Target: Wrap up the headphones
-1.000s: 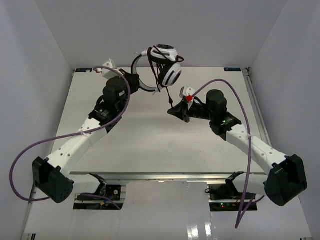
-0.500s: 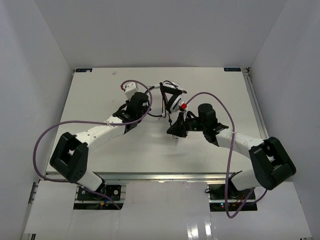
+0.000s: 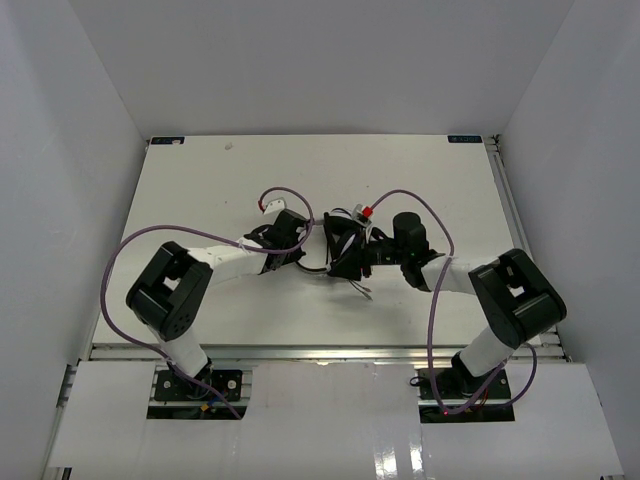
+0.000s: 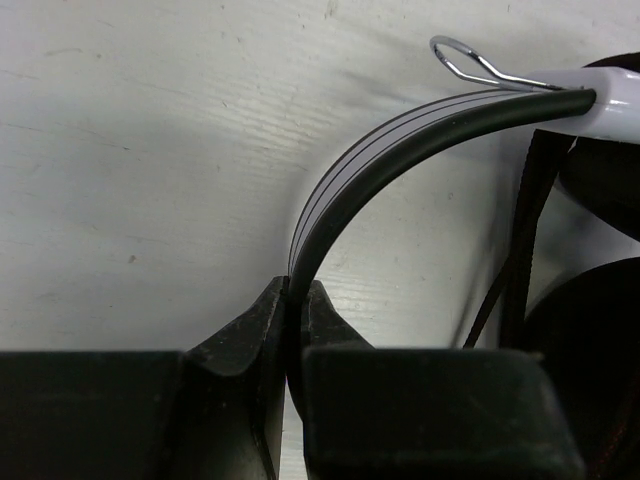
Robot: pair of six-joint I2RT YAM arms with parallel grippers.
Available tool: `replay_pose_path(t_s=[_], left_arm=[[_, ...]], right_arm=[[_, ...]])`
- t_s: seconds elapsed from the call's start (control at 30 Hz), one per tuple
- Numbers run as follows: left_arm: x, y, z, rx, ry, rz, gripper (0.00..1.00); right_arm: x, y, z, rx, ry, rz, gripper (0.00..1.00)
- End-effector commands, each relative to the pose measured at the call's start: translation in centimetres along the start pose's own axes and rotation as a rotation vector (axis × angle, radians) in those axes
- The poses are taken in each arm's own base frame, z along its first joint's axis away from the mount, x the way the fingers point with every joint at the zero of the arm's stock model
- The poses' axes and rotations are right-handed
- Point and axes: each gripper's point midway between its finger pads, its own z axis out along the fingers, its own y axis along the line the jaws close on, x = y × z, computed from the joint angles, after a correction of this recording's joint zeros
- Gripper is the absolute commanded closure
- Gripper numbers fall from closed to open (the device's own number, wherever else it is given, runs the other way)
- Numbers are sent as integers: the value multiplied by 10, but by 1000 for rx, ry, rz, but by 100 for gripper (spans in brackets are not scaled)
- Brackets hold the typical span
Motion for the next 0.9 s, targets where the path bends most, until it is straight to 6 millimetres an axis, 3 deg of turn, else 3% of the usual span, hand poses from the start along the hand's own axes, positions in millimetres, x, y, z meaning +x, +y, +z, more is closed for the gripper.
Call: replay_pose_path(t_s=[0.0, 0.13, 0.27, 0.4, 0.5, 0.57, 0.63, 0.7, 0.8, 0.87], left_arm=[[0, -38, -8, 142, 9, -29, 100], [15, -41, -7, 168, 64, 16, 100], [27, -37, -8, 175, 98, 43, 100], [36, -34, -7, 178, 125, 54, 100], [38, -34, -6, 178, 132, 56, 100], [40, -34, -5, 180, 139, 59, 100], [40, -35, -4, 180, 145, 63, 100], [42, -33, -3, 174, 150, 66, 100], [45, -31, -2, 166, 154, 68, 100], [45, -30, -2, 162, 155, 69, 100]], right_arm=[[-28, 10, 5, -100, -76, -4, 40], [-43, 2, 4, -94, -123, 40, 30], [-72, -4, -4, -105, -199, 61, 29], [-87, -12, -11, -101, -239, 73, 29], [-97, -7, -14, -111, -233, -16, 28], [-100, 0, -16, -137, -198, -182, 27], [-89, 3, -14, -162, -98, -271, 27], [-61, 8, -9, -163, 84, -572, 26], [0, 31, -2, -255, 343, -906, 27], [29, 36, -2, -290, 378, -1005, 27]])
